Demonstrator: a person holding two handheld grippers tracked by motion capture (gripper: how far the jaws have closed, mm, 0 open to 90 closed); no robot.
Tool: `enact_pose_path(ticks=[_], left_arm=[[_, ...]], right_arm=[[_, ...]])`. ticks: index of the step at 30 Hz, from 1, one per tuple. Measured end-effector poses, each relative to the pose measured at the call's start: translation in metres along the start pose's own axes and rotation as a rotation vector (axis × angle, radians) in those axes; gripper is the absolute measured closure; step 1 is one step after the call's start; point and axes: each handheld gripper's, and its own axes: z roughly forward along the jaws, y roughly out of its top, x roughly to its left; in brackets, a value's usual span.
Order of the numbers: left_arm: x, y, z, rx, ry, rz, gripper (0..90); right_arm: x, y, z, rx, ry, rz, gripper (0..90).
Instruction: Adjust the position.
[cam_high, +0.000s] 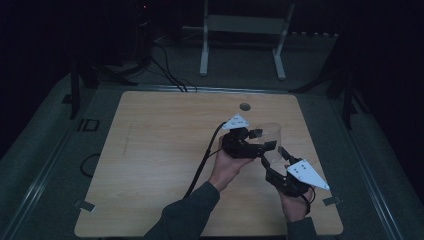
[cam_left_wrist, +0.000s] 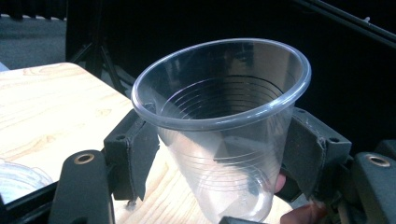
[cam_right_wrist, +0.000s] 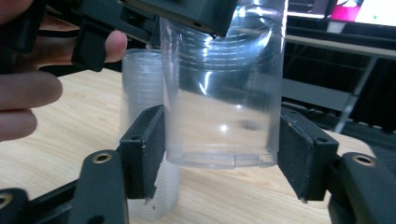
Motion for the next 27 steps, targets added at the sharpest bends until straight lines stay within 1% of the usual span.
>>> enact_pose_path(ticks=[2,5,7,9,13,16,20,24,27], left_arm=[[0.0,0.0,-0.001,0.002,0.01,0.012,30.9],[0.0,-0.001,-0.002,0.005,0.009,0.031,31.0],[-0.001,-0.002,-0.003,0.006,0.013,0.059,31.1],[-0.003,-0.003,-0.003,0.013,0.03,0.099,31.1],[-0.005,-0.005,-0.003,0.032,0.045,0.158,31.1],[-0.008,-0.006,-0.004,0.045,0.06,0.201,31.1],[-0.012,-0.008,-0.004,0.056,0.074,0.25,31.0],[-0.015,-0.009,-0.004,0.064,0.074,0.274,30.9],[-0.016,-0.009,-0.004,0.063,0.076,0.277,30.6]], right_arm=[[-0.002,0.0,0.0,0.015,0.024,0.006,34.0],[-0.003,0.001,0.0,0.026,0.048,0.007,32.0],[-0.004,0.001,0.0,0.034,0.056,0.0,31.9],[-0.005,0.002,-0.001,0.041,0.075,0.006,31.5],[-0.009,0.005,-0.001,0.056,0.111,0.013,30.9],[-0.01,0.006,0.0,0.076,0.138,0.019,30.9],[-0.01,0.006,0.004,0.104,0.16,0.012,32.3],[-0.009,0.005,0.008,0.119,0.161,0.008,33.7],[-0.009,0.005,0.009,0.124,0.162,0.01,36.2]])
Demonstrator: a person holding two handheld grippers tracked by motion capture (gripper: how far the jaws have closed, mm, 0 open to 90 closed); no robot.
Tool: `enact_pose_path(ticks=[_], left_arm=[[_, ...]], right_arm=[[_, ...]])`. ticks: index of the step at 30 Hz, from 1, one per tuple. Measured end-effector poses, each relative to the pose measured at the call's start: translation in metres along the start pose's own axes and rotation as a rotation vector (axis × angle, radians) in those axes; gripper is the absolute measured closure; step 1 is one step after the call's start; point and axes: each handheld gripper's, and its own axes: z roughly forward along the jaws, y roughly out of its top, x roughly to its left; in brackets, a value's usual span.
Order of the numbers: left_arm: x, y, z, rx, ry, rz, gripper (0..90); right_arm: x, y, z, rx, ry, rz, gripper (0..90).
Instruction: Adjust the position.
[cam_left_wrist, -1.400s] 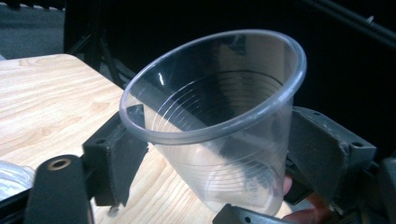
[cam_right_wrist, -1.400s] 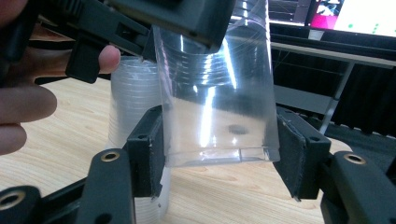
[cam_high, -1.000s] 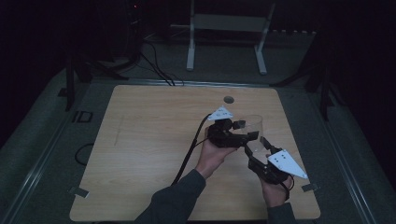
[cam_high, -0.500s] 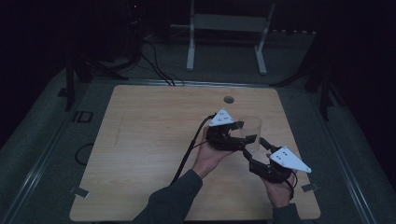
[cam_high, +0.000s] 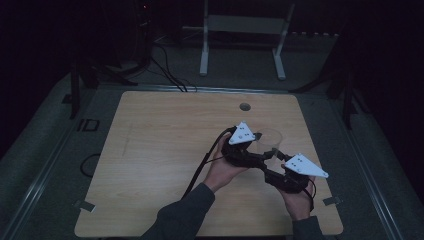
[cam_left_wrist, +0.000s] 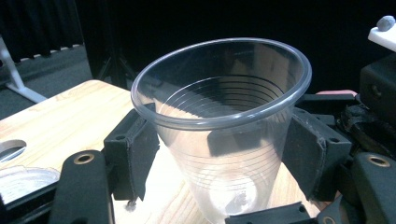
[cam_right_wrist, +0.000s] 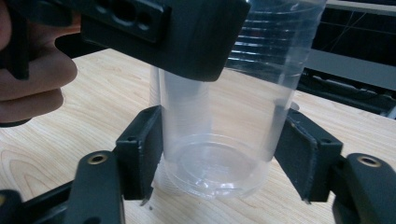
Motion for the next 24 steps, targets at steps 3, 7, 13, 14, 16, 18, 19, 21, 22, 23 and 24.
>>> enact_pose_path(ticks=[3,7,13,14,16,18,19,21,22,23,24], left_arm=[[-0.0002,-0.0003,0.0003,0.001,0.004,0.0,30.2],[0.0003,-0.0007,0.0012,-0.007,0.005,-0.029,27.4],[0.0036,-0.0005,0.0023,-0.031,-0.023,-0.102,24.2],[0.004,-0.0005,0.0021,-0.035,-0.029,-0.11,24.2],[0.0045,-0.0008,0.0019,-0.048,-0.041,-0.13,24.1],[0.0048,-0.0008,0.0016,-0.066,-0.048,-0.145,24.1],[0.0051,-0.0007,0.0013,-0.075,-0.053,-0.151,24.1],[0.0053,-0.0004,0.0011,-0.083,-0.055,-0.157,24.1],[0.0053,-0.0003,0.001,-0.084,-0.056,-0.157,24.2],[0.0052,-0.0004,0.001,-0.085,-0.055,-0.156,24.7],[0.0048,-0.0005,0.0007,-0.087,-0.052,-0.155,24.8]], right_arm=[[0.0001,0.0004,0.0009,0.007,0.004,0.001,39.2],[0.0005,0.0001,0.0013,0.005,0.005,0.001,41.1],[0.0025,-0.001,0.0014,-0.005,-0.001,-0.009,41.3],[0.0028,-0.0011,0.0014,-0.007,0.0,-0.009,41.3],[0.0034,-0.0012,0.0014,-0.012,0.0,-0.009,41.3],[0.0041,-0.0016,0.0016,-0.014,0.003,-0.012,41.3],[0.0043,-0.0019,0.0018,-0.014,0.005,-0.012,41.3],[0.0051,-0.0025,0.002,-0.013,0.009,-0.01,41.3],[0.0052,-0.0027,0.002,-0.015,0.011,-0.009,41.3],[0.0053,-0.0029,0.002,-0.016,0.012,-0.006,41.3],[0.0053,-0.003,0.002,-0.016,0.011,-0.006,41.3]])
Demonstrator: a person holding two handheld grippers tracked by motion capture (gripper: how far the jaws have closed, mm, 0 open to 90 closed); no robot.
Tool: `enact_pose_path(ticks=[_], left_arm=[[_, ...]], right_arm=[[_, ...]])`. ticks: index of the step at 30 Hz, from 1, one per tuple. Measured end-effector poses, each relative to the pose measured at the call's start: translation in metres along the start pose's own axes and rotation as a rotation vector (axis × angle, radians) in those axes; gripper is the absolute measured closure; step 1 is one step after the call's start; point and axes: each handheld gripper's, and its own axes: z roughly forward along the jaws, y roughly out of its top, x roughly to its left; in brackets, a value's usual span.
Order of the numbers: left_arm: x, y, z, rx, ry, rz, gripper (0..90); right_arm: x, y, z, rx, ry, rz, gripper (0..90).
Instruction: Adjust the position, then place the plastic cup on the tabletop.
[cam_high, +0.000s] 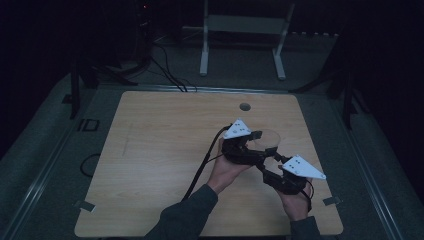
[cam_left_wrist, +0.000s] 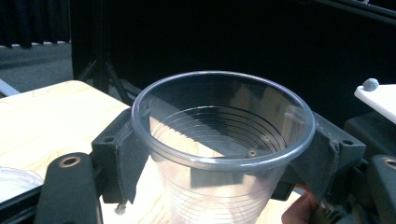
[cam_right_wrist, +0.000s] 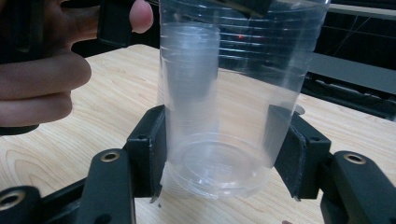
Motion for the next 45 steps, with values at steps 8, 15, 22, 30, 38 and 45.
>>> enact_pose_path(ticks=[8,15,22,30,38,45], left_arm=[[-0.003,-0.002,0.0,-0.007,0.014,0.037,26.6],[-0.003,-0.002,-0.001,-0.005,0.029,0.059,28.0],[-0.006,-0.002,-0.002,-0.006,0.053,0.087,28.1],[-0.009,-0.003,-0.002,-0.006,0.085,0.119,28.2],[-0.01,-0.005,-0.002,-0.01,0.105,0.142,28.5],[-0.012,-0.007,-0.001,-0.01,0.127,0.158,28.5]], right_arm=[[-0.001,-0.001,0.0,-0.001,0.016,0.009,40.6],[-0.003,-0.002,-0.001,0.004,0.008,0.011,34.1],[-0.004,-0.004,-0.003,0.007,-0.006,0.013,30.2],[-0.005,-0.007,-0.007,0.011,-0.022,0.015,28.5],[-0.009,-0.012,-0.012,0.013,-0.032,0.028,28.4],[-0.009,-0.015,-0.015,0.019,-0.032,0.036,28.4]])
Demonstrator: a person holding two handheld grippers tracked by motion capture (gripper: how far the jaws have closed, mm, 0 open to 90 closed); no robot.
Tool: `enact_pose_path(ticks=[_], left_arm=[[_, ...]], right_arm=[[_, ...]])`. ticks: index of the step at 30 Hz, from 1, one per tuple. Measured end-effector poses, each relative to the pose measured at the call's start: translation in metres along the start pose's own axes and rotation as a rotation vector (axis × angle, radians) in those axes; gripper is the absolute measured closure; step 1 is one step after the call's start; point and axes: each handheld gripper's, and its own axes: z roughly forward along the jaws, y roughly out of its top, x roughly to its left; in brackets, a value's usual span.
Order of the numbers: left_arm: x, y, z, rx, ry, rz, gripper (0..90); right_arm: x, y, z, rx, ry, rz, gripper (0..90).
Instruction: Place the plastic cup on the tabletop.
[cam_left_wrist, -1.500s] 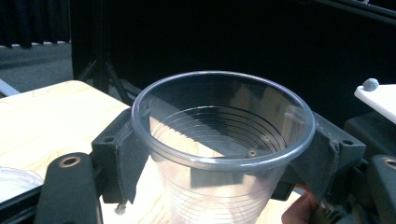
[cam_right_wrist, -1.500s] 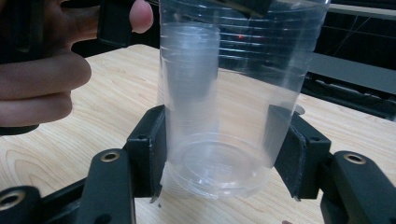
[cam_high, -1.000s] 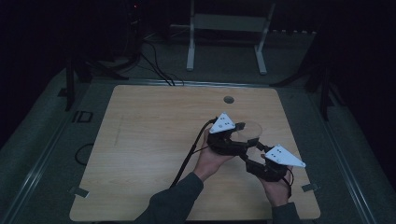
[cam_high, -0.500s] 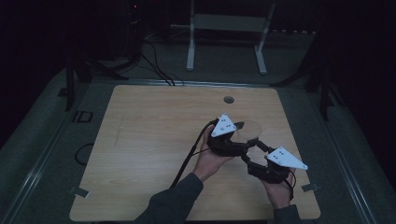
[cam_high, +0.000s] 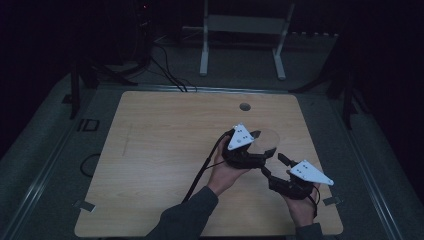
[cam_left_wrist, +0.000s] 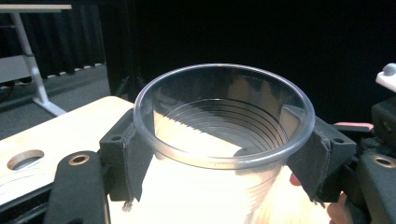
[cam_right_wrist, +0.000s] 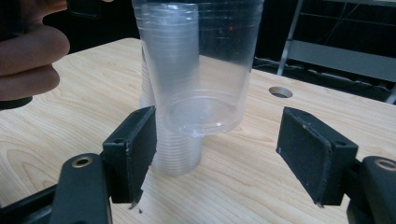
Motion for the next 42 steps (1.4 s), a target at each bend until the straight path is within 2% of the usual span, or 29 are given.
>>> enact_pose_path(ticks=[20,42], left_arm=[[-0.001,-0.007,0.0,0.008,0.027,0.032,28.8],[-0.002,-0.017,0.003,0.009,0.024,0.042,28.8]], right_arm=[[-0.009,-0.005,-0.008,-0.001,-0.035,0.021,28.5],[-0.015,-0.007,-0.011,-0.008,-0.059,0.041,28.6]])
